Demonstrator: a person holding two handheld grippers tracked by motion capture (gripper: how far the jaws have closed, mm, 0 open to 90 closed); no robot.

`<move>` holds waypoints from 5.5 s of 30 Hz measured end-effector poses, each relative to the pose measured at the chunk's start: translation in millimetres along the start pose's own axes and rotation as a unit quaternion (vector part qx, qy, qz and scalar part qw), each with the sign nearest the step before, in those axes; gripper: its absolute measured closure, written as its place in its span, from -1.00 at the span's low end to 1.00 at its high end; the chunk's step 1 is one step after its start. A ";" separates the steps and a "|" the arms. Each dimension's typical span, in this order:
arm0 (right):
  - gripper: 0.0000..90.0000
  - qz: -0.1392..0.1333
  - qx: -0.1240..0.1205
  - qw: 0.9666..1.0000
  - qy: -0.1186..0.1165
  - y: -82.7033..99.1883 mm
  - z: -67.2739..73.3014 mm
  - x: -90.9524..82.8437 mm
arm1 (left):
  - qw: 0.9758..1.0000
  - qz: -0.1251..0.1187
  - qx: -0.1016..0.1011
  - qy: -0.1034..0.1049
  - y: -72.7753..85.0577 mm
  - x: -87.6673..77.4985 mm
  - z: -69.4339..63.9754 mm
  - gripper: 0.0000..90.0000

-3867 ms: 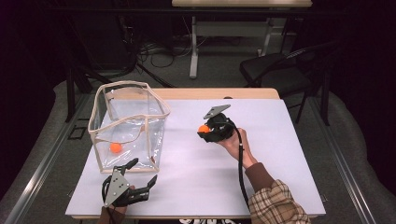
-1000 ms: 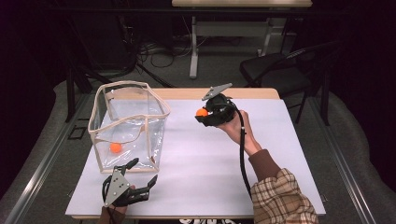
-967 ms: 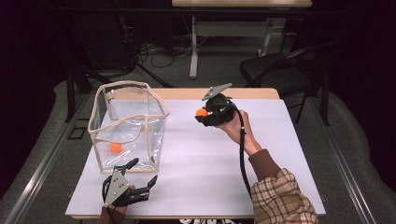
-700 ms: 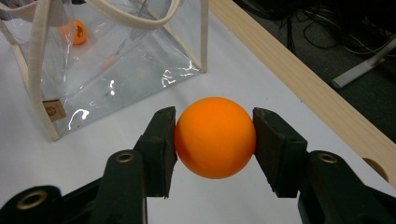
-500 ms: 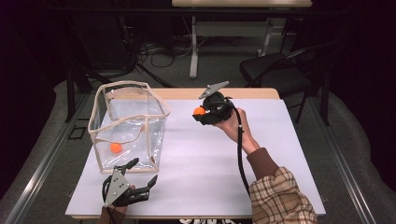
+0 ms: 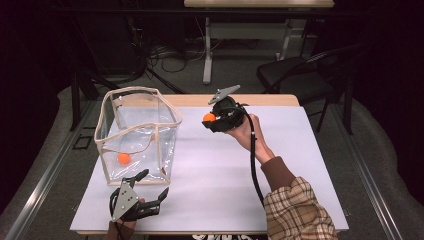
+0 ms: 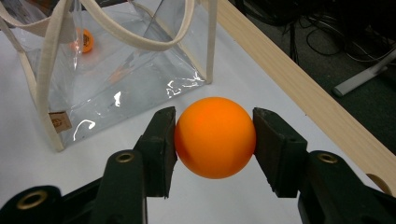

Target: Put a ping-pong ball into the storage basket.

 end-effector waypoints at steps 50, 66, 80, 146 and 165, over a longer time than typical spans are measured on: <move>0.14 -0.016 -0.004 1.000 -0.005 -28.5 3.7 8.7 | 1.000 0.001 -0.001 0.002 0.3 0.3 0.2 -0.65; 0.14 -0.018 -0.003 1.000 -0.004 -37.5 2.5 12.0 | 1.000 -0.001 -0.001 0.002 0.0 0.3 0.2 -0.65; 0.14 -0.023 -0.008 1.000 0.000 -50.2 3.9 11.0 | 1.000 -0.001 -0.001 0.003 -0.1 0.6 -0.2 -0.65; 0.14 -0.053 -0.009 0.998 -0.012 -91.5 31.8 37.8 | 1.000 -0.003 -0.002 0.004 -0.3 -0.1 0.1 -0.65; 0.14 -0.057 -0.011 0.998 -0.010 -98.1 42.5 48.5 | 1.000 -0.003 -0.002 0.004 -0.3 -0.4 0.0 -0.65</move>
Point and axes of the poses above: each handheld gripper's, and its own axes: x roughly forward along the jaws, y roughly out of its underside, z roughly to its left, the point moved 6 cm from there along x, roughly forward along the jaws, and after that the axes turned 7 degrees about y, right-handed, at the moved point
